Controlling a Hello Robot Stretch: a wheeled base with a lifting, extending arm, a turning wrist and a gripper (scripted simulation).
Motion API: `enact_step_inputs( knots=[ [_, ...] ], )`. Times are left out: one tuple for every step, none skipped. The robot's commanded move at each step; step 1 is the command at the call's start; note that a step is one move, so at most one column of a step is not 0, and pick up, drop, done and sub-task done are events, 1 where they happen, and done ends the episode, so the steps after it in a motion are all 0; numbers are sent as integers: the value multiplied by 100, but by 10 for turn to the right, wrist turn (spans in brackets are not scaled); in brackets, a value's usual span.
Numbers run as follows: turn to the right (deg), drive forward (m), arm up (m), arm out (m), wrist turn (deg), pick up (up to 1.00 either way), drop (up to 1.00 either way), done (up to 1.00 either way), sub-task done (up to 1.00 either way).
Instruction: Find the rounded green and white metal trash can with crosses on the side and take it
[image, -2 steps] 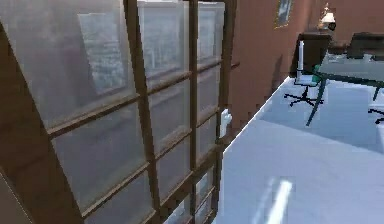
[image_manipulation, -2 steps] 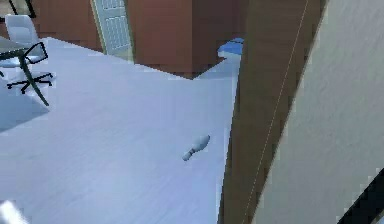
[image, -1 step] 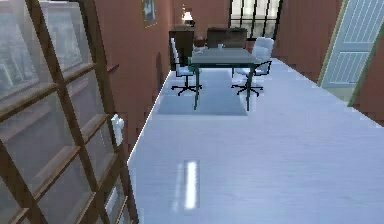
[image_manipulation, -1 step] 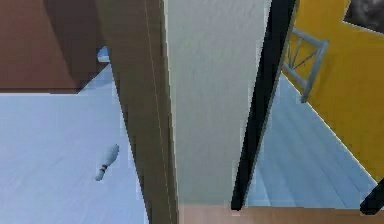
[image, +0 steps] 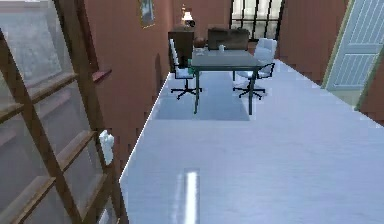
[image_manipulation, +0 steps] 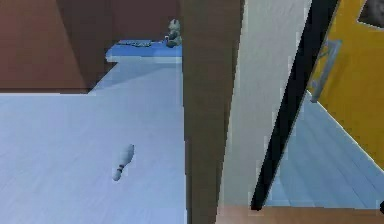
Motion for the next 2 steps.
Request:
enact_step_inputs(
  knots=[
    [360,0,0,0,0,0,0,0,0],
    [0,100,0,0,0,0,0,0,0]
  ],
)
